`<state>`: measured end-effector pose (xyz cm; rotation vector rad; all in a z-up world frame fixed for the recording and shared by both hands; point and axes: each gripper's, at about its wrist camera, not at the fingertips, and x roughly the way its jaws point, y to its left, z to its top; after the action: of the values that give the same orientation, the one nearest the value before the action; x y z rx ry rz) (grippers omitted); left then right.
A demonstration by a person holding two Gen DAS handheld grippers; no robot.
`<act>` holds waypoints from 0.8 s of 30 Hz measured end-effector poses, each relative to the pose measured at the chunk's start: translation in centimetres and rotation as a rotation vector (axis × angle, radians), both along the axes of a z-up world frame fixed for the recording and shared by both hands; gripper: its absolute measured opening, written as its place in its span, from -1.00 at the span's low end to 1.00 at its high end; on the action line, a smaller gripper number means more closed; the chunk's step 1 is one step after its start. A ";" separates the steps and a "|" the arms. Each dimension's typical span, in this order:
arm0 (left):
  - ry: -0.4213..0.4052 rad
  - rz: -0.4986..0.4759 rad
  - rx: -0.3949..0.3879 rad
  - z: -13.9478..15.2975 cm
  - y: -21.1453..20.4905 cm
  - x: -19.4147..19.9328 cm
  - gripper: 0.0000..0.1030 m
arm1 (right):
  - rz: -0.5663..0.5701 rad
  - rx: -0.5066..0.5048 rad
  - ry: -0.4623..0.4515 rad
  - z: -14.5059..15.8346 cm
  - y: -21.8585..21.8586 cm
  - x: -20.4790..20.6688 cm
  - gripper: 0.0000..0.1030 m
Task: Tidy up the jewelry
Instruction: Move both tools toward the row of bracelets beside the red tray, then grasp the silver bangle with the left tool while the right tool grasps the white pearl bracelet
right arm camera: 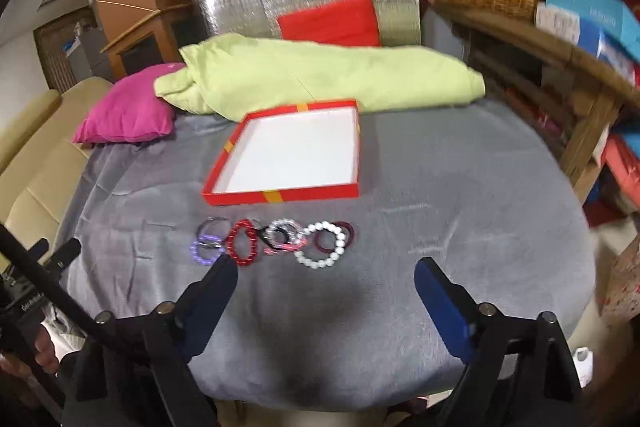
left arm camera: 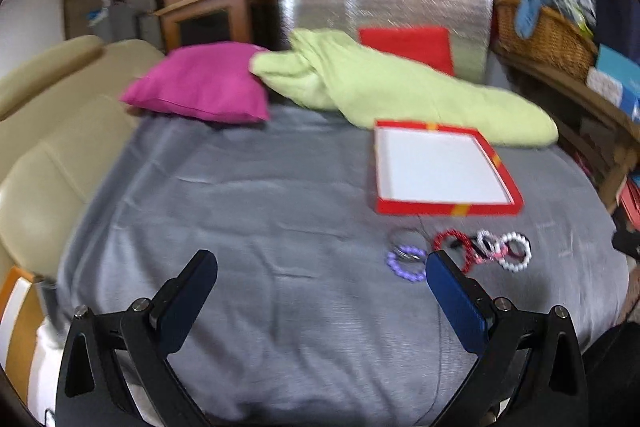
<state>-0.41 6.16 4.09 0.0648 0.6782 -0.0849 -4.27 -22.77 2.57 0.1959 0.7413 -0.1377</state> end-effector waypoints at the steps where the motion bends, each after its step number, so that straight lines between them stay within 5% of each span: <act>1: 0.016 -0.015 0.002 -0.6 -0.6 0.6 1.00 | 0.001 0.013 0.011 -0.7 -0.6 0.6 0.61; 13: 0.209 -0.179 0.038 -6.6 -5.8 10.5 1.00 | 0.059 0.138 0.153 -8.4 -4.8 8.7 -0.15; 24: 0.324 -0.291 -0.008 -11.0 -8.5 13.8 1.00 | 0.104 0.157 0.261 -12.2 -3.8 12.8 -0.71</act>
<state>13.44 -2.35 -6.95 0.1441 0.9886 -0.3838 8.50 -26.53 -9.64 0.2919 1.0212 -0.0048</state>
